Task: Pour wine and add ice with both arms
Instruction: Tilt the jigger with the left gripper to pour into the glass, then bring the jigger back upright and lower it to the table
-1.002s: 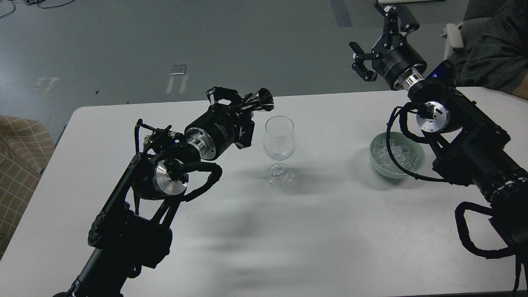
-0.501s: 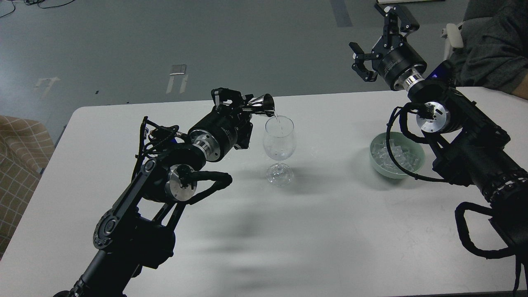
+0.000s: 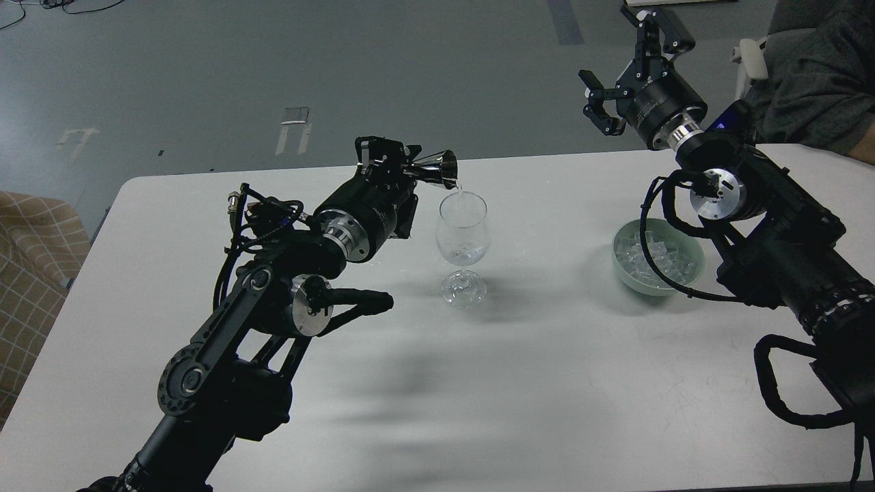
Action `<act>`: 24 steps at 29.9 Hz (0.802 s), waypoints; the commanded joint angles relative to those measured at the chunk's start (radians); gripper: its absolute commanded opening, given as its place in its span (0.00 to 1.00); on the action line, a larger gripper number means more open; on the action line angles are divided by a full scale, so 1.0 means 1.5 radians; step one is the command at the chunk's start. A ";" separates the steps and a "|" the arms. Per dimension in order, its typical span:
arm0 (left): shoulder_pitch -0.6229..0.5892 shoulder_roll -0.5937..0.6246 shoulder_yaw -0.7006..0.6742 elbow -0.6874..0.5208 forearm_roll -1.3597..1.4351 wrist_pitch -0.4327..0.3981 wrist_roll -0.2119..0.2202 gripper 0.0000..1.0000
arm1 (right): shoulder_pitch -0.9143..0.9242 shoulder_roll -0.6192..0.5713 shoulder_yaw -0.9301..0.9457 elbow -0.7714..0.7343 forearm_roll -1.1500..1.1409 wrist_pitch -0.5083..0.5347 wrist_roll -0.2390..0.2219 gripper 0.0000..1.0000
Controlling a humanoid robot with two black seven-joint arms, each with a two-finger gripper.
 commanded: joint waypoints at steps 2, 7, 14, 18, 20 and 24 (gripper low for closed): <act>0.003 0.000 0.021 -0.002 0.046 -0.002 0.000 0.00 | -0.001 -0.001 0.000 0.000 -0.001 0.000 0.000 1.00; 0.003 0.000 0.027 -0.003 0.090 -0.003 -0.001 0.00 | -0.001 -0.001 0.000 0.000 0.000 0.000 0.000 1.00; 0.003 0.000 0.050 -0.003 0.160 -0.004 -0.002 0.00 | -0.009 -0.001 0.001 0.000 0.000 0.000 0.000 1.00; 0.003 0.000 0.055 -0.010 0.204 -0.006 -0.002 0.00 | -0.009 -0.001 0.001 0.000 -0.001 0.000 0.000 1.00; 0.002 0.000 0.055 -0.011 0.217 -0.010 -0.002 0.00 | -0.009 0.000 0.001 0.000 -0.001 0.000 0.000 1.00; 0.000 0.000 0.054 -0.011 0.220 -0.014 -0.001 0.00 | -0.009 0.000 0.001 0.000 0.000 0.000 0.000 1.00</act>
